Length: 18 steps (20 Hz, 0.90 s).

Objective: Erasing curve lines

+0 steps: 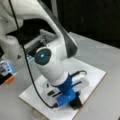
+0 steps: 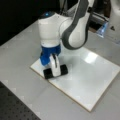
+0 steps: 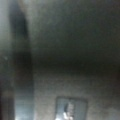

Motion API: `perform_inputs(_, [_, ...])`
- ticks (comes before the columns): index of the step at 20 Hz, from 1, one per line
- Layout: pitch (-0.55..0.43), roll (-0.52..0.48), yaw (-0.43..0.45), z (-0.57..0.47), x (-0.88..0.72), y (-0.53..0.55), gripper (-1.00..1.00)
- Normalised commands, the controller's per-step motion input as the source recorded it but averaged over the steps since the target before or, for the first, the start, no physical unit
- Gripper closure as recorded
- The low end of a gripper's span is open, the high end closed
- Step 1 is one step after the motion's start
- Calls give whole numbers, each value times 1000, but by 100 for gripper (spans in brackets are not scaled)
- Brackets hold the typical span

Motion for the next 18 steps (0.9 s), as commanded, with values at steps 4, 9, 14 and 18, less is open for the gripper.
perform_inputs(4, [152,204,-189,-174,366,102,100])
perform_inputs(9, [213,137,-200,-30,200,145,100])
perform_inputs(14, [275,13,-55,228,-37,93,100])
perform_inputs(18, [297,-130,121,352,-101,-85,100])
